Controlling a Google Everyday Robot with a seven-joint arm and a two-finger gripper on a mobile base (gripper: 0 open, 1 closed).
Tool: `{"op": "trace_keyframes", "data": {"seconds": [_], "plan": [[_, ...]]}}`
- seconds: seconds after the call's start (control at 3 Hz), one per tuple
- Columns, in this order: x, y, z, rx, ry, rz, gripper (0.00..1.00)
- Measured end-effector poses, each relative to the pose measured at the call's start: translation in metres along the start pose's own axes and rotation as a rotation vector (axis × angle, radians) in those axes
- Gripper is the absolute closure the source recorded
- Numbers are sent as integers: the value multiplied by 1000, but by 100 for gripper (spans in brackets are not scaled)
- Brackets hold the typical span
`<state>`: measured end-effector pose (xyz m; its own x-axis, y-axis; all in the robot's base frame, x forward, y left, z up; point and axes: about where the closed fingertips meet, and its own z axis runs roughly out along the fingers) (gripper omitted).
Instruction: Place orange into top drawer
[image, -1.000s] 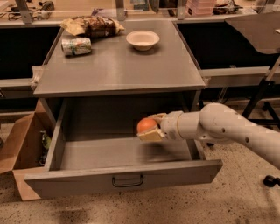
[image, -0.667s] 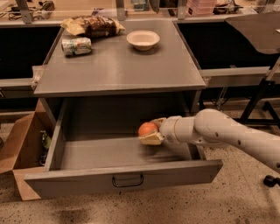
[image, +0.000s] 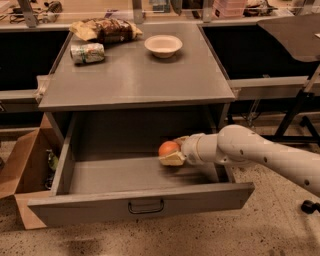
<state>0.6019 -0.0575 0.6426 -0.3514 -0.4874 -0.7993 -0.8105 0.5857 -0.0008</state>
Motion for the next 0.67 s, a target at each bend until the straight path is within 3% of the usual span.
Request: {"op": "trace_keyframes", "data": {"seconds": [0.67], "plan": [[0, 0, 0, 0, 0, 0, 11]]}}
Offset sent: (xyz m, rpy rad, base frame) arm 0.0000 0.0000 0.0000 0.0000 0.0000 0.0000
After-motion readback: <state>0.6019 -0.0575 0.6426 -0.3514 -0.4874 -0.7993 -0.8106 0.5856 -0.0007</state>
